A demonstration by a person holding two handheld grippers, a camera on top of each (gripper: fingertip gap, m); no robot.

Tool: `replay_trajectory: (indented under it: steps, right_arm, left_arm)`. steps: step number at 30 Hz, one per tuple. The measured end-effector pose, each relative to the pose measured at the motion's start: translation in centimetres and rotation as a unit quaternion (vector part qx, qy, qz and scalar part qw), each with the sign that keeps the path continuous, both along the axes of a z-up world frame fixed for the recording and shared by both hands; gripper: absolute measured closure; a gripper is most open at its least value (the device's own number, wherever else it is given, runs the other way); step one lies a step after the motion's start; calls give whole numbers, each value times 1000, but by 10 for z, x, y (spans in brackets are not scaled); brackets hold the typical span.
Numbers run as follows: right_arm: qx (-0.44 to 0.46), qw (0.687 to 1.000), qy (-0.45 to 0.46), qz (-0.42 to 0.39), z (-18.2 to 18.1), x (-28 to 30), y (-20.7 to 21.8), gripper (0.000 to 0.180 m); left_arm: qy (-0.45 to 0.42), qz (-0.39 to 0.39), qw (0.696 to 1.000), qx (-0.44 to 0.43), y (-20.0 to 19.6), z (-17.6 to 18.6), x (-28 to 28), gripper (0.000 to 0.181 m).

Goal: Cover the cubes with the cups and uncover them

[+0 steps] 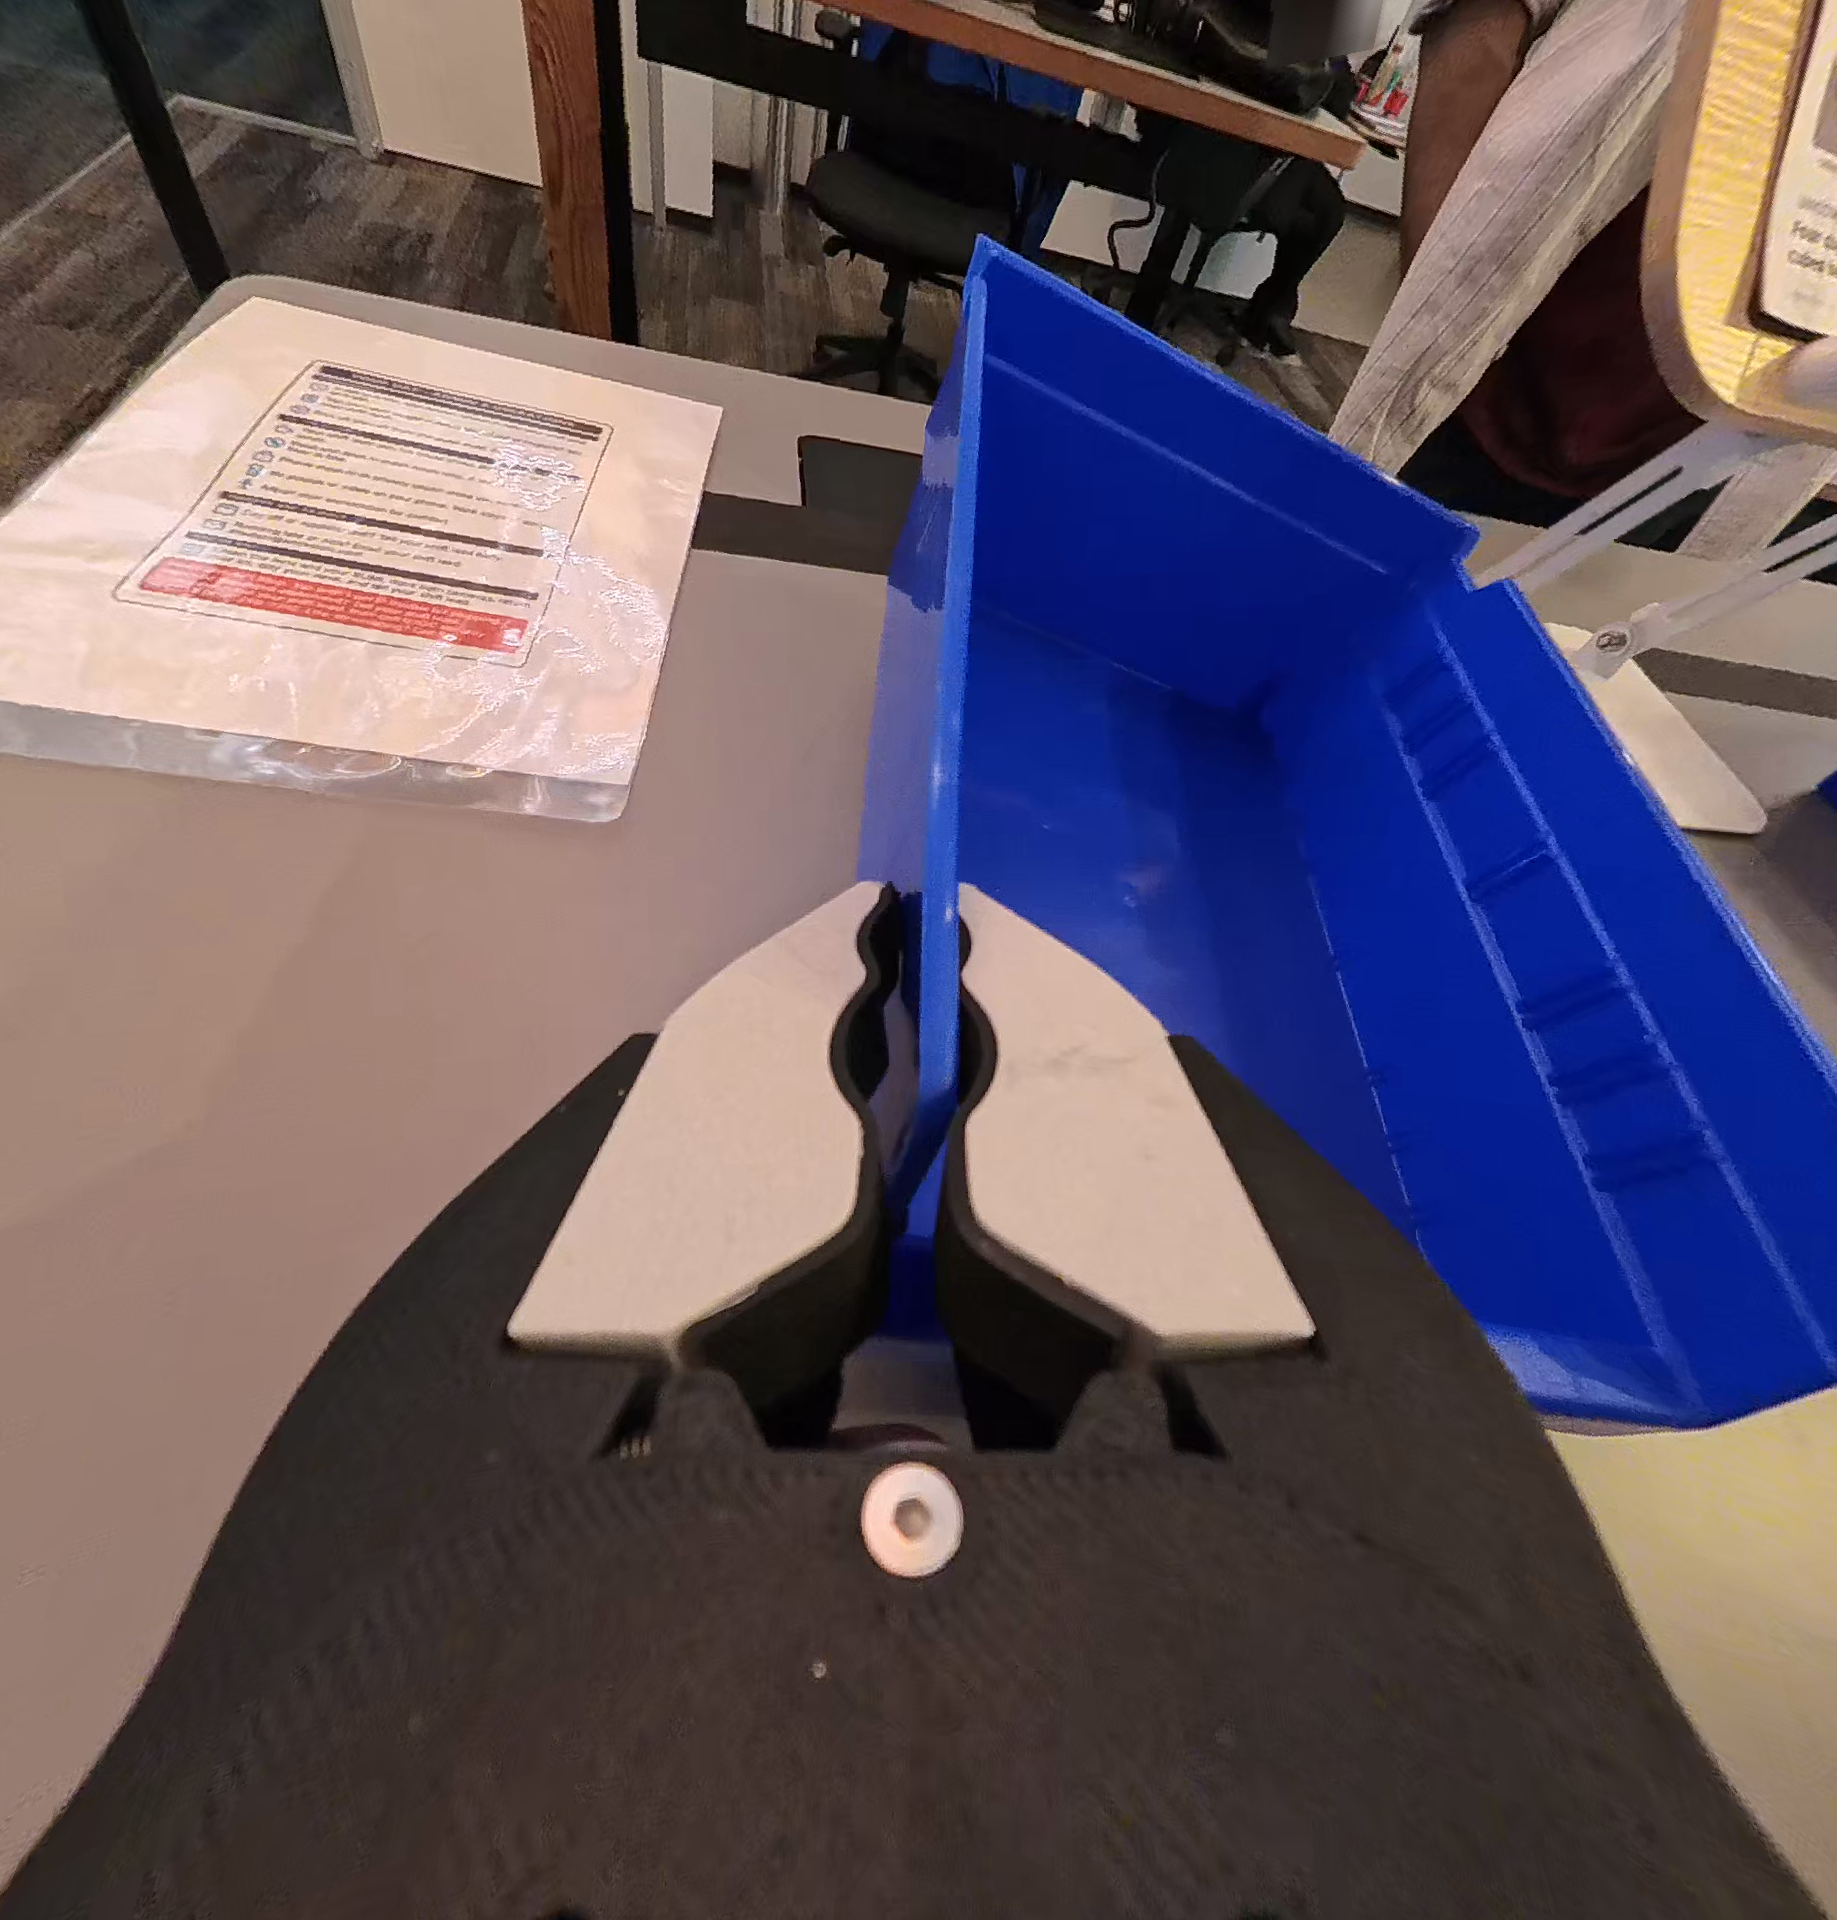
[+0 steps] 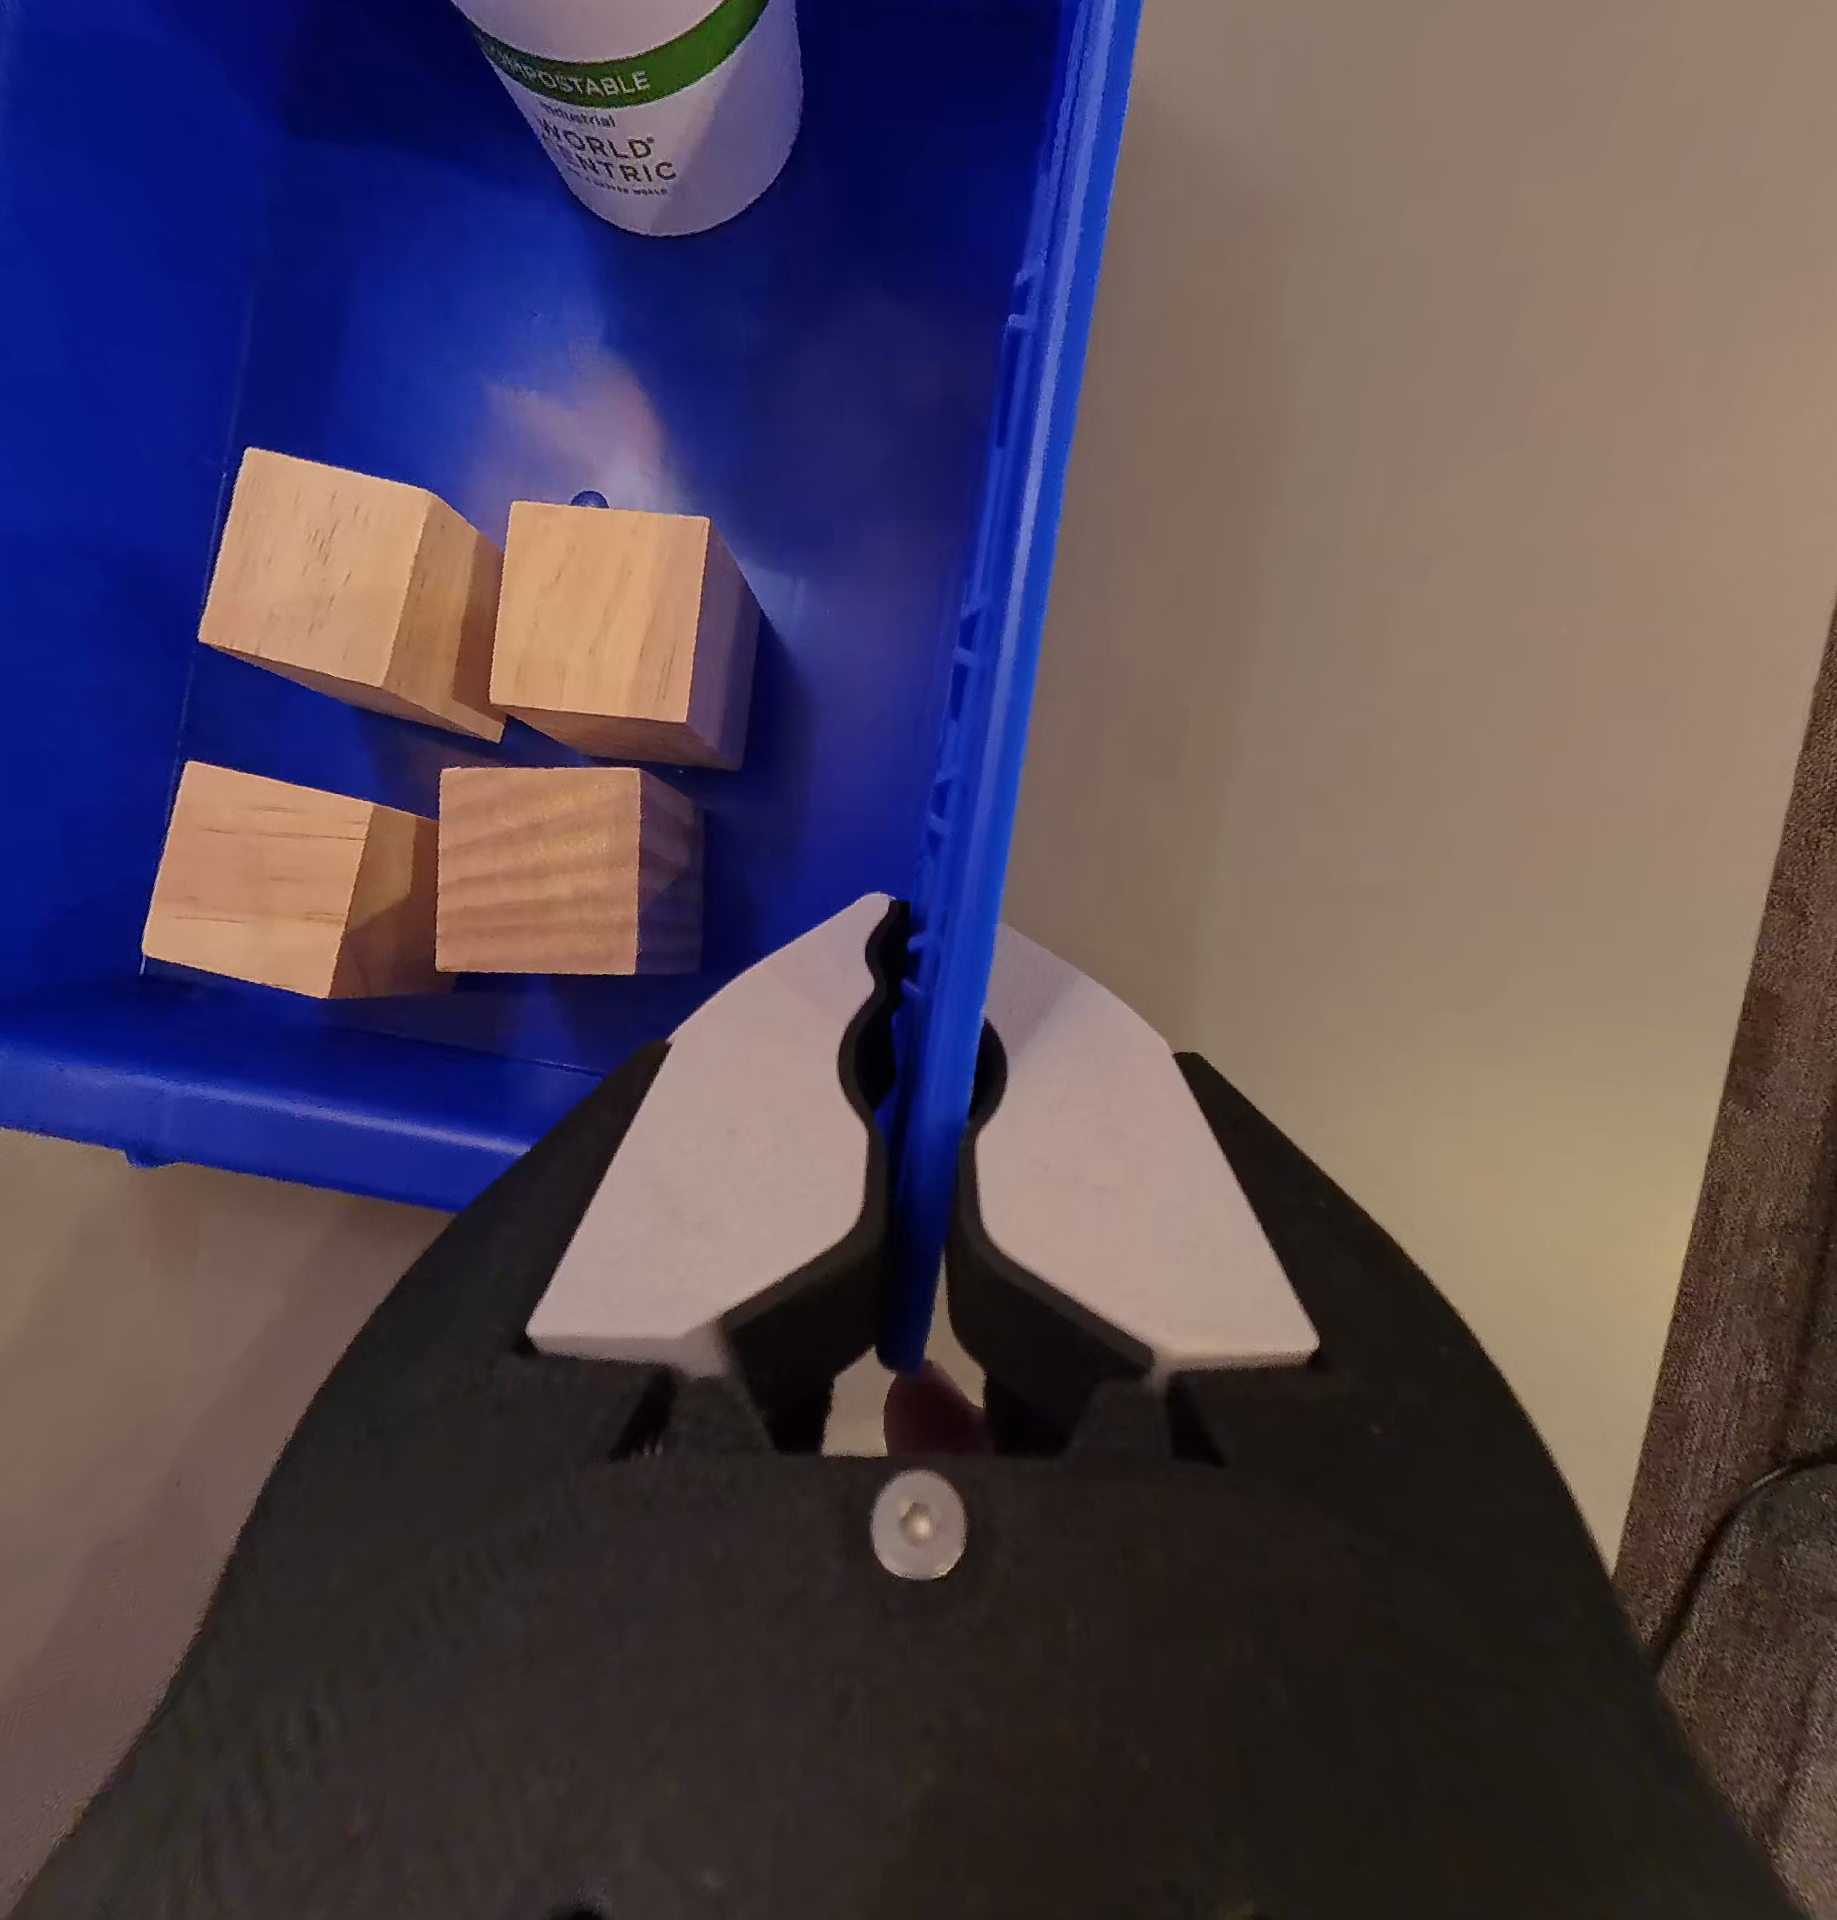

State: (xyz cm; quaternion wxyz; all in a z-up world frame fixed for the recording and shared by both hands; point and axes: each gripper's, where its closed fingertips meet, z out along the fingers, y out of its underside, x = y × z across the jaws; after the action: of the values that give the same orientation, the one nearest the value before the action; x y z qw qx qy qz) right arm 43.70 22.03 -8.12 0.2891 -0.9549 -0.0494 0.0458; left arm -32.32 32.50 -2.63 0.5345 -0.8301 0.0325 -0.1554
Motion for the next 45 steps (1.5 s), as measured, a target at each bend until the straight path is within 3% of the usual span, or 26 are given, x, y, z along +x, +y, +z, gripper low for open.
replay_trajectory:
  steps: [25, 45]
  right_arm:
    - [0, 992, 18, 125, 0, -93, -72, 174]
    - [-4, 968, 46, 247, 0, -268, -28, 174]
  left_arm:
    - [-46, 50, 996, 52, -65, 35, -52, 176]
    - [-49, 88, 992, 71, -85, 52, -116, 176]
